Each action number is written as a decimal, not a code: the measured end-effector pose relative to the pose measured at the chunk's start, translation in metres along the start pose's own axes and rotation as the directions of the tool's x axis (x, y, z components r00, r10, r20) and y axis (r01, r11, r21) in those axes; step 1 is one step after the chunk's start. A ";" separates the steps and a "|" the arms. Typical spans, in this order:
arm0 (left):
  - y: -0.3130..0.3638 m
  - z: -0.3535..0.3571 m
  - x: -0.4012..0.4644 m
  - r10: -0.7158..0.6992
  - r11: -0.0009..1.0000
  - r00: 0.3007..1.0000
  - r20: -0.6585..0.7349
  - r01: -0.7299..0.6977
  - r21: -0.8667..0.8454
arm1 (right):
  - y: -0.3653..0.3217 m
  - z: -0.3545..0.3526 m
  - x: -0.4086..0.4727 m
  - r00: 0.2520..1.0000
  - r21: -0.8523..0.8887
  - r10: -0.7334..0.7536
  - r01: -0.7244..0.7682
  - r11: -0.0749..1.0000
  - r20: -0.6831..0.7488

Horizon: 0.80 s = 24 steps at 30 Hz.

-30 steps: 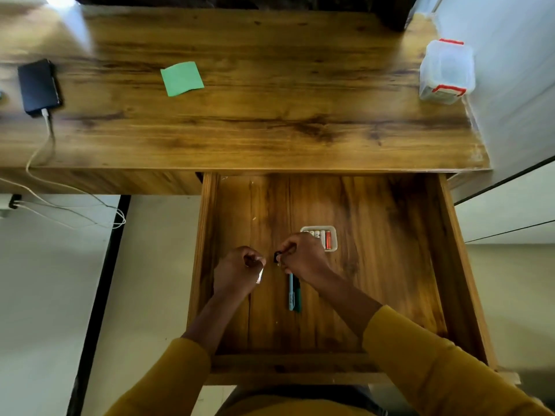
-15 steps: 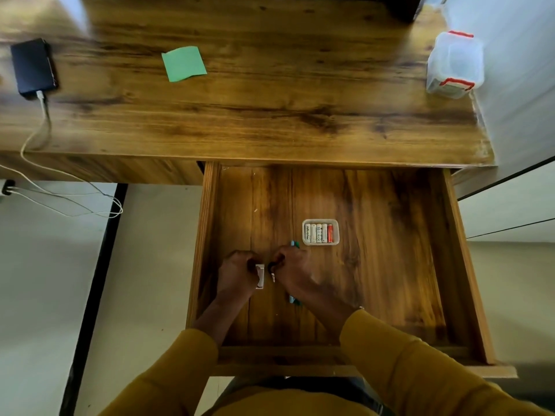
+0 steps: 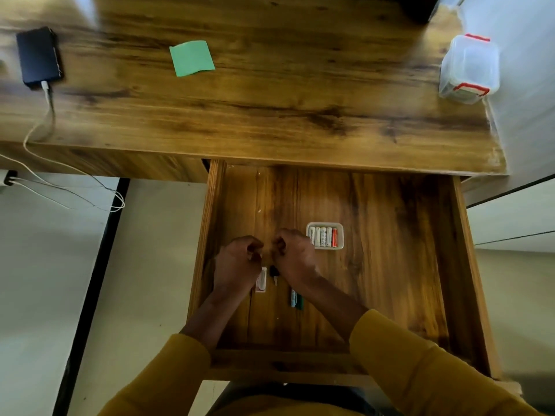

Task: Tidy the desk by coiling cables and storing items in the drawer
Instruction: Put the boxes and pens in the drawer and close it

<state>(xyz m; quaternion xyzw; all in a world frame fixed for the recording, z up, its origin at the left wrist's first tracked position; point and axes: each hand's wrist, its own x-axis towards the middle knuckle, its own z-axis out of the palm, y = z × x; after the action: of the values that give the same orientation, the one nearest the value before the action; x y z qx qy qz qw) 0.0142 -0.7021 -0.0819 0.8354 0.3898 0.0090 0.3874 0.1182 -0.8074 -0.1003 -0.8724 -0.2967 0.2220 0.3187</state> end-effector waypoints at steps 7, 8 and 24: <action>0.042 -0.068 0.061 0.178 0.982 0.947 -0.267 -0.188 -0.011 | -0.070 -0.045 0.080 0.953 -0.007 -0.266 0.268 0.963 -0.146; 0.045 -0.078 0.076 0.199 0.979 0.939 -0.280 -0.201 0.021 | -0.080 -0.051 0.095 0.944 -0.041 -0.300 0.297 0.954 -0.136; 0.065 -0.167 0.241 -0.147 0.774 0.989 0.032 0.095 0.626 | -0.155 -0.045 0.291 0.948 -0.433 -0.278 0.319 0.843 0.156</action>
<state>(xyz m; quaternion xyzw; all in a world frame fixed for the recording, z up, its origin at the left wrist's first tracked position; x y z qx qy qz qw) 0.1713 -0.4624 0.0079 0.8893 0.4081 -0.1779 0.1050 0.2972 -0.5384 -0.0205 -0.8550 -0.4858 0.1324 0.1241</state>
